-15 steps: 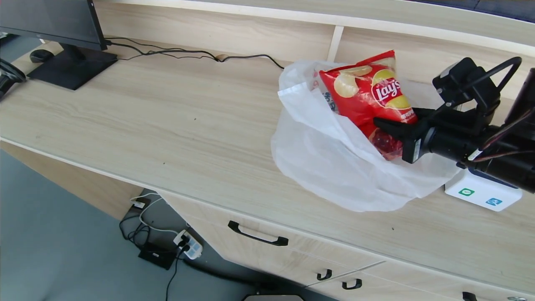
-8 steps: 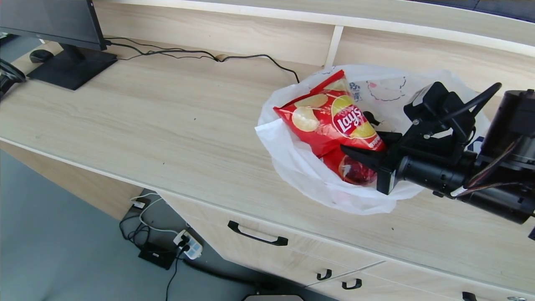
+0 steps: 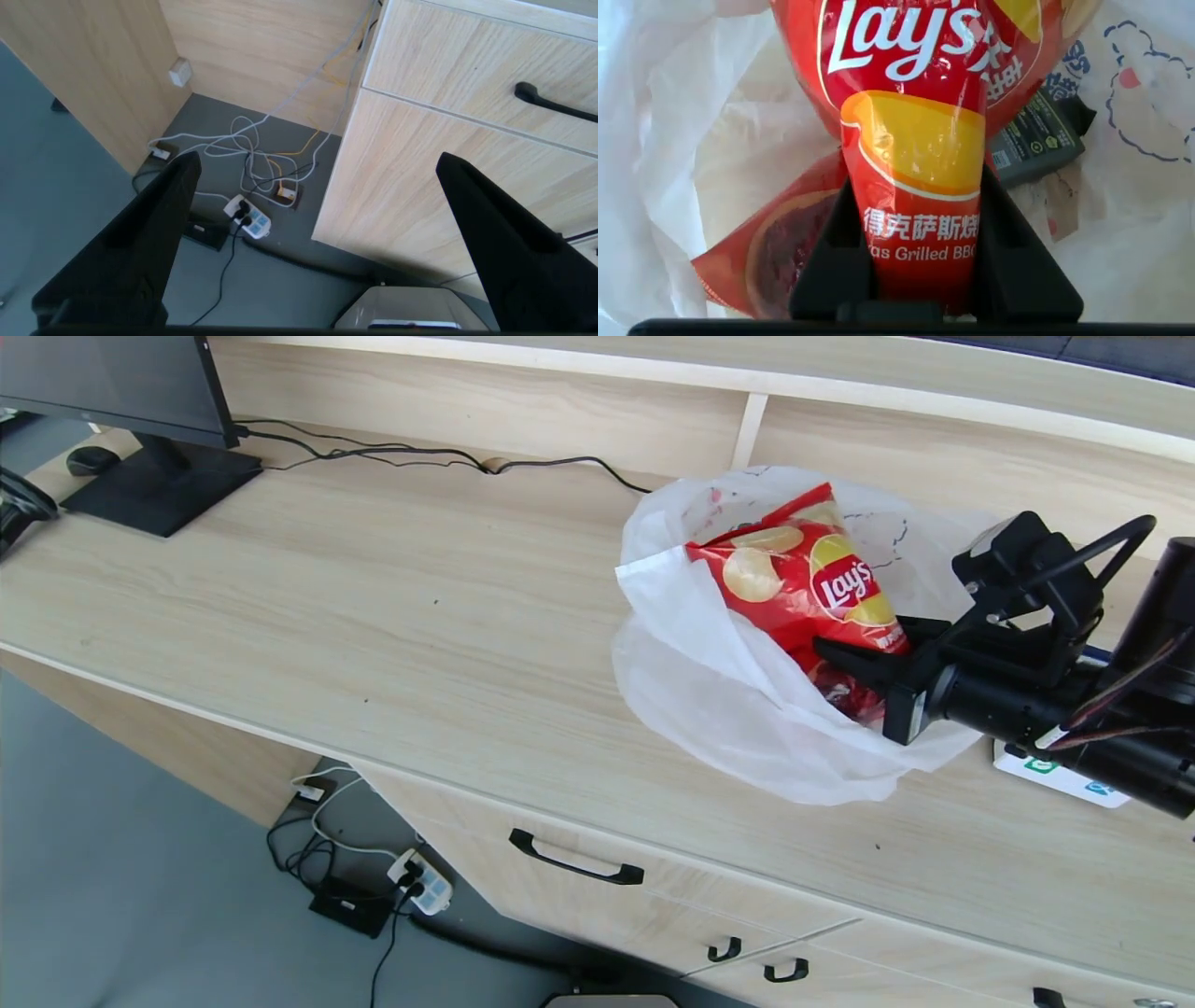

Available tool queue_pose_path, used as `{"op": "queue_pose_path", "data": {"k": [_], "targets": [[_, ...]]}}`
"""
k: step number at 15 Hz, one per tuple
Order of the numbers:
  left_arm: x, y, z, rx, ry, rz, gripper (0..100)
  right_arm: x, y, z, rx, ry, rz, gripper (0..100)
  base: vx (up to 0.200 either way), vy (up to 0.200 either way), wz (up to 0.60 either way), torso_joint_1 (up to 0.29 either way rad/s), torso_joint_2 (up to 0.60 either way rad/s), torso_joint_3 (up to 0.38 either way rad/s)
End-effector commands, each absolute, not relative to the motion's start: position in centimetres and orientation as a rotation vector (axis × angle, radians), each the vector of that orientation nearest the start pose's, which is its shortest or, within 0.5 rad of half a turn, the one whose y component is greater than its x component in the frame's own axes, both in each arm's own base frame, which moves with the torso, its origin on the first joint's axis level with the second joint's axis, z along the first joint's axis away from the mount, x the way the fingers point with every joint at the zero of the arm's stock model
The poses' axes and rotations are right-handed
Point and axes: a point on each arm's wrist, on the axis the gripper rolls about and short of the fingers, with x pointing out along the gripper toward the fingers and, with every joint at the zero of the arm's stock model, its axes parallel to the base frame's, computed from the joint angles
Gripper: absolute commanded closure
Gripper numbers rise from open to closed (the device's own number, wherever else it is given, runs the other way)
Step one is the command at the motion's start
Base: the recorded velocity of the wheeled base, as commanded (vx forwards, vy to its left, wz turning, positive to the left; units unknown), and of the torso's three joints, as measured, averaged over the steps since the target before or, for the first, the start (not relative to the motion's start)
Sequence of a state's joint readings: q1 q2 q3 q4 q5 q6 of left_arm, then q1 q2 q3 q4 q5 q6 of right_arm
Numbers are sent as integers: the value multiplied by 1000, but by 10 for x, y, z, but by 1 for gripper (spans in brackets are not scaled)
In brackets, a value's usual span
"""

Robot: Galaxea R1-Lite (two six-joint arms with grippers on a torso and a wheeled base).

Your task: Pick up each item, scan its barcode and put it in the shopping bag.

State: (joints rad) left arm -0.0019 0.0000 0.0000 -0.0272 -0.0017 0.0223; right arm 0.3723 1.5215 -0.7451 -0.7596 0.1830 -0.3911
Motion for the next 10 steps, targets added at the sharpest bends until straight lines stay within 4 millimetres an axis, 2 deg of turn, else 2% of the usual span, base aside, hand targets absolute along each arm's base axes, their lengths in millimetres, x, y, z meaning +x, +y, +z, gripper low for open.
{"op": "queue_pose_path", "data": {"k": [1, 4, 5, 10], "targets": [[-23, 0, 78, 23, -26, -3, 0, 245, 98, 228, -385, -85, 548, 100, 0, 0, 0, 0, 0, 0], [-23, 0, 79, 23, -28, -3, 0, 243, 98, 221, -393, -64, 554, 100, 0, 0, 0, 0, 0, 0], [-23, 0, 79, 23, -28, -3, 0, 244, 98, 221, -390, -62, 554, 0, 0, 0, 0, 0, 0, 0], [-23, 0, 79, 23, -28, -3, 0, 243, 98, 224, -384, -76, 551, 0, 0, 0, 0, 0, 0, 0]]}}
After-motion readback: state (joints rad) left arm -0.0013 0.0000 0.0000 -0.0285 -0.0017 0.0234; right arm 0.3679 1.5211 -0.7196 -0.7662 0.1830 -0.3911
